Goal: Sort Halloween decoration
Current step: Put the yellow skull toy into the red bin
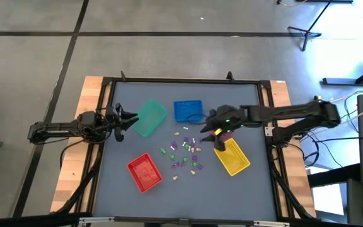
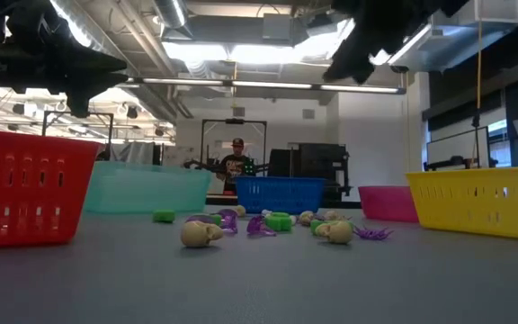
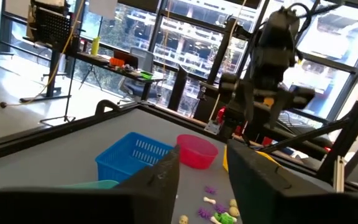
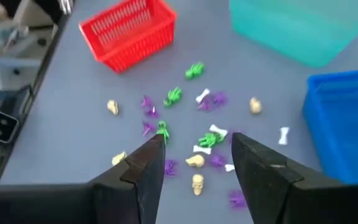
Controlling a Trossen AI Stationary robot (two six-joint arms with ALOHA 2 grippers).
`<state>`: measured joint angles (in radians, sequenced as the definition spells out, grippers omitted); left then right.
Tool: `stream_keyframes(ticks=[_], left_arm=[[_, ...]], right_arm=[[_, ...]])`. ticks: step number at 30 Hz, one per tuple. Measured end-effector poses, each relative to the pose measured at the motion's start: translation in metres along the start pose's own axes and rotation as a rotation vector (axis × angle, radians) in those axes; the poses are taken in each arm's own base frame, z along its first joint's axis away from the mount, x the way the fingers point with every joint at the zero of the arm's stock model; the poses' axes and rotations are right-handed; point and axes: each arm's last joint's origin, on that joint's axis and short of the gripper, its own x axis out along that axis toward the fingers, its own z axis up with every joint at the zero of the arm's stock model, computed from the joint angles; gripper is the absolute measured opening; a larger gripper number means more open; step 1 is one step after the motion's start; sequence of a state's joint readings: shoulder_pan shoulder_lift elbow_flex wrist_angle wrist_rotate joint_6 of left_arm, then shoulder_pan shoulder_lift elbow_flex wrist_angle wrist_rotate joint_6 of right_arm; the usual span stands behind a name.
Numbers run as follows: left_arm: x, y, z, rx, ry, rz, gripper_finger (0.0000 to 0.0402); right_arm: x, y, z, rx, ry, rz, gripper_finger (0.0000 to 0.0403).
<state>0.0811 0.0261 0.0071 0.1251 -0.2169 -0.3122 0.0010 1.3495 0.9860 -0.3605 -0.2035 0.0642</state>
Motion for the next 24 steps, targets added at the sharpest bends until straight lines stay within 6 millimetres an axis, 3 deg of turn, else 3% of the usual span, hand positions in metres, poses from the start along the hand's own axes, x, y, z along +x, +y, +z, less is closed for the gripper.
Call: stream_keyframes(ticks=[7,11,17,24], left_arm=[[0.0,0.0,0.0,0.0,0.001,-0.001,0.0122],[0.0,0.0,0.0,0.0,0.001,-0.001,0.0117],[0.0,0.0,0.0,0.0,0.001,-0.001,0.0112],[0.0,0.0,0.0,0.001,0.001,-0.001,0.0112]], right_arm=[[0.047,-0.011,-0.018,0.03,0.161,-0.01,0.0184],[0.068,-0.007,-0.028,-0.002,0.229,-0.003,0.0184],[0.091,0.005,-0.042,-0.104,0.303,0.0,0.0184],[0.109,0.004,-0.056,-0.118,0.37,-0.057,0.0184]])
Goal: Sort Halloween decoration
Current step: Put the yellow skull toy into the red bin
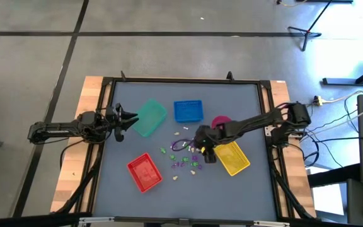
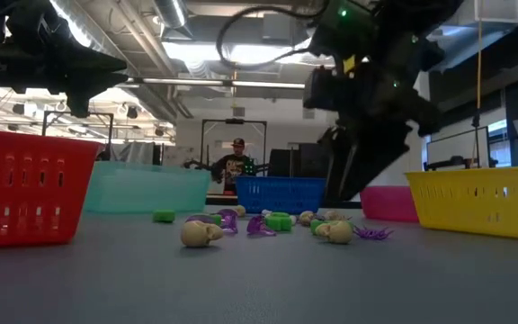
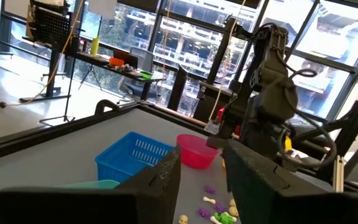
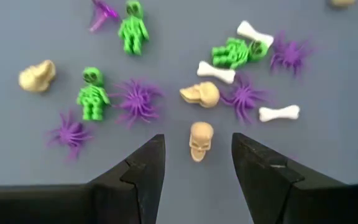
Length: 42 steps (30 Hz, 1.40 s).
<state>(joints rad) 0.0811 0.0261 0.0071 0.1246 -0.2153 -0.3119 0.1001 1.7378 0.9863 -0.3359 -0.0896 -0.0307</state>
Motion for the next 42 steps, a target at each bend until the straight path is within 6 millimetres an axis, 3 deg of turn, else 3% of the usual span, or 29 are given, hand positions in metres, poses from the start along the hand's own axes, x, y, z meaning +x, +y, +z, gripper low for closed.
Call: stream_keyframes(ticks=[21,35,42], left_arm=[[0.0,0.0,0.0,0.001,0.002,0.004,0.0111],[0.0,0.0,0.0,0.006,0.002,0.004,0.0111],[0.0,0.0,0.0,0.006,0.002,0.004,0.0111]], right_arm=[[0.026,-0.004,-0.004,0.004,0.032,-0.019,0.0179],[0.027,-0.004,-0.004,0.004,0.035,-0.018,0.0072],[0.027,-0.004,-0.005,0.004,0.037,-0.018,0.0046]])
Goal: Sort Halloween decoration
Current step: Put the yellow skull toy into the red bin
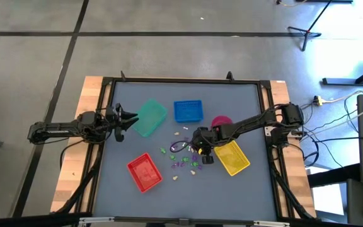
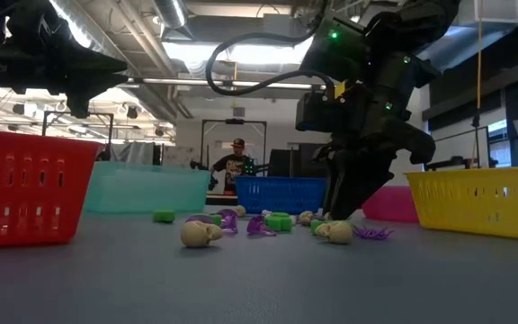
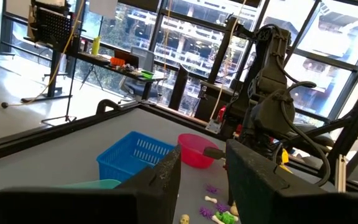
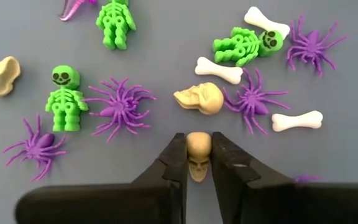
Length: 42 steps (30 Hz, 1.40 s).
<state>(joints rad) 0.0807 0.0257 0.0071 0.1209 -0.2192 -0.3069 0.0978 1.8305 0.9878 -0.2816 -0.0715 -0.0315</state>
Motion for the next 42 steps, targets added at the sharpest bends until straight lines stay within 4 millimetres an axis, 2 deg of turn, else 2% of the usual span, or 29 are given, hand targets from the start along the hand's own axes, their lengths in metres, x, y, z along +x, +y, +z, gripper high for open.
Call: stream_keyframes(ticks=[4,8,17,22,28,32,36,42], left_arm=[[0.0,0.0,0.0,0.0,0.0,0.0,0.0111],[0.0,0.0,0.0,0.0,0.0,0.0,0.0111],[0.0,0.0,0.0,0.0,-0.001,-0.001,0.0111],[0.0,-0.001,0.002,-0.004,-0.016,-0.007,0.0111],[0.0,-0.002,0.004,-0.009,-0.044,-0.018,0.0111],[0.0,-0.002,0.005,-0.01,-0.05,-0.019,0.0111],[0.0,-0.002,0.005,-0.01,-0.05,-0.019,0.0111],[0.0,-0.002,0.008,-0.016,-0.078,-0.025,0.0111]], right_arm=[[-0.002,0.001,0.005,0.001,0.011,0.024,0.0049],[-0.013,0.002,0.018,0.006,0.065,0.047,0.0049],[-0.069,0.005,0.057,-0.045,0.214,0.059,0.0046],[-0.095,0.006,0.067,-0.096,0.272,0.049,0.0045],[-0.111,0.003,0.057,-0.153,0.445,-0.009,0.0045],[-0.12,-0.005,0.048,-0.144,0.527,-0.029,0.0044],[-0.126,-0.026,0.036,-0.123,0.473,-0.048,0.0044],[-0.117,-0.065,0.01,-0.023,0.419,-0.082,0.0044]])
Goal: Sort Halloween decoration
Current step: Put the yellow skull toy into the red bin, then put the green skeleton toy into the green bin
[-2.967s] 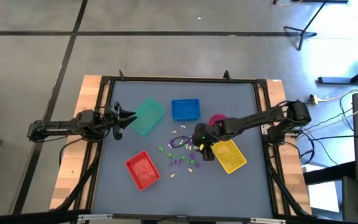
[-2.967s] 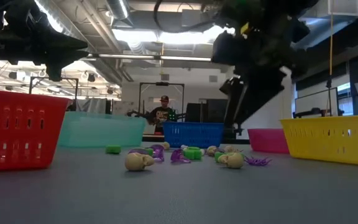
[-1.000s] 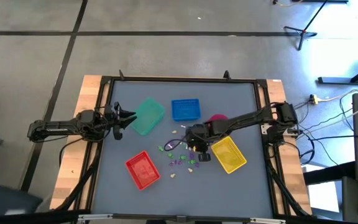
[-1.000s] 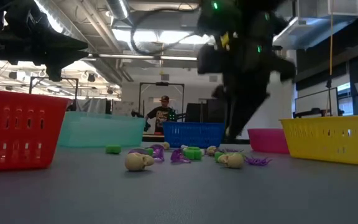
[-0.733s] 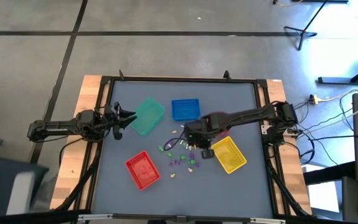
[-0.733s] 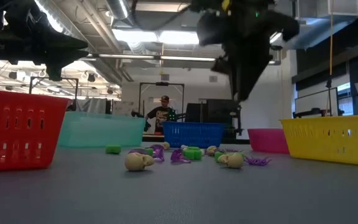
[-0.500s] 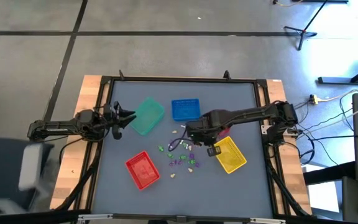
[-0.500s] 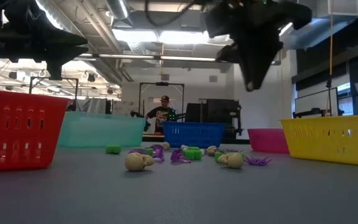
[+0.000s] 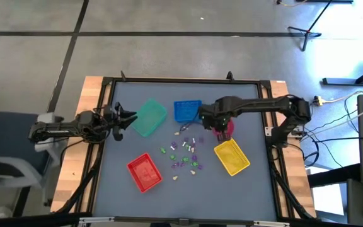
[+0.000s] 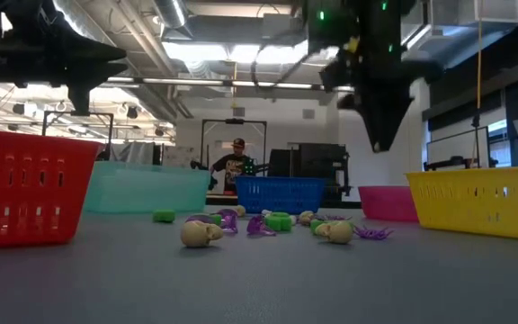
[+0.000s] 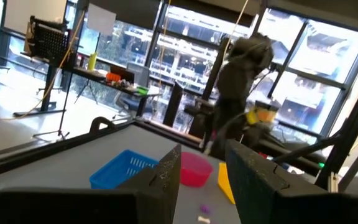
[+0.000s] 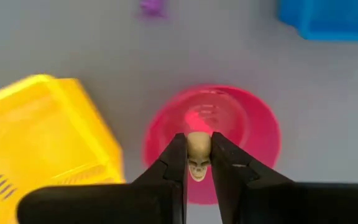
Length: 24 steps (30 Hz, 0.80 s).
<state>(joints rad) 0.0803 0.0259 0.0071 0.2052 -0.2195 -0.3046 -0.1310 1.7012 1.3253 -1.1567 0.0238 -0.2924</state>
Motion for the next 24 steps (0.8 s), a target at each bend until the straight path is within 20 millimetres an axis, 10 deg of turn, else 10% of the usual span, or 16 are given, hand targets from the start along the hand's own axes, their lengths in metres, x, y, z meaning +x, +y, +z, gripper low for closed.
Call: stream_keyframes(ticks=[24], left_arm=[[0.002,-0.002,0.005,-0.012,-0.048,-0.025,0.0111]], right_arm=[[0.032,-0.028,-0.024,0.116,0.076,0.032,0.0128]])
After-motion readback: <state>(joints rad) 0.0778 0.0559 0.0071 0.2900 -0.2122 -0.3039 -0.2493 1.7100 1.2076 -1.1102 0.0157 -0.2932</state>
